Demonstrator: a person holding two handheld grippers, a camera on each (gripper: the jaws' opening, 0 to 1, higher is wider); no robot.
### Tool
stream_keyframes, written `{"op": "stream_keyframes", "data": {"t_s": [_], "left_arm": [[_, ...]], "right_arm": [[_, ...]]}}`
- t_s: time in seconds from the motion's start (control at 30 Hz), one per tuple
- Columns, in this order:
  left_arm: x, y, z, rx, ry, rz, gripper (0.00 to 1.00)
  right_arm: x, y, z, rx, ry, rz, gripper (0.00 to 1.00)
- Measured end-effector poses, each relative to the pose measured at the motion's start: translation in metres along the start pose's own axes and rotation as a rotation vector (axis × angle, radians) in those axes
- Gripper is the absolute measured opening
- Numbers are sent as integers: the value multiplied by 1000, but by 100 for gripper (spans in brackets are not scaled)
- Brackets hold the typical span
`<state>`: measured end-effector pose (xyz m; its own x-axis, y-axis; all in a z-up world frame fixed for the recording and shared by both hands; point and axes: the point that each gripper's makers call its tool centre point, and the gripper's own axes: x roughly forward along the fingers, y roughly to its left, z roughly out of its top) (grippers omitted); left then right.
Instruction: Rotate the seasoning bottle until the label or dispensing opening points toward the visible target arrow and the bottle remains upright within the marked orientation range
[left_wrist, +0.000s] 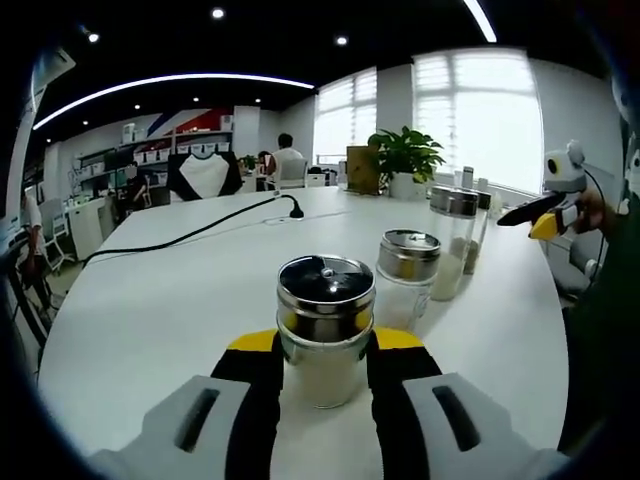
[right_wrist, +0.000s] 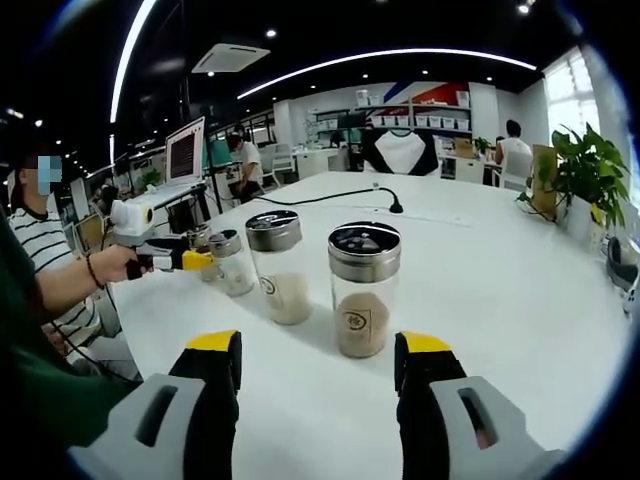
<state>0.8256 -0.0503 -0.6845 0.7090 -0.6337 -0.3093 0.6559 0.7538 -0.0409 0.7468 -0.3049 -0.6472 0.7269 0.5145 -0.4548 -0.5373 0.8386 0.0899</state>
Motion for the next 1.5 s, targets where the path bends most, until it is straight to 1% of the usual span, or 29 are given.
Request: {"op": "stream_keyframes", "data": {"t_s": [0.2, 0.73, 1.0, 1.5], "left_arm": [[0, -1, 0, 15, 6, -33, 34], [0, -4, -1, 41, 30, -104, 34], [1, -5, -2, 65, 43, -152, 34], [1, -5, -3, 87, 65, -205, 34]], "right_arm": [[0, -1, -2, 2, 6, -2, 62], [0, -1, 1, 2, -9, 2, 63], [0, -1, 1, 0, -9, 4, 63], [0, 0, 2, -9, -5, 6, 64]]}}
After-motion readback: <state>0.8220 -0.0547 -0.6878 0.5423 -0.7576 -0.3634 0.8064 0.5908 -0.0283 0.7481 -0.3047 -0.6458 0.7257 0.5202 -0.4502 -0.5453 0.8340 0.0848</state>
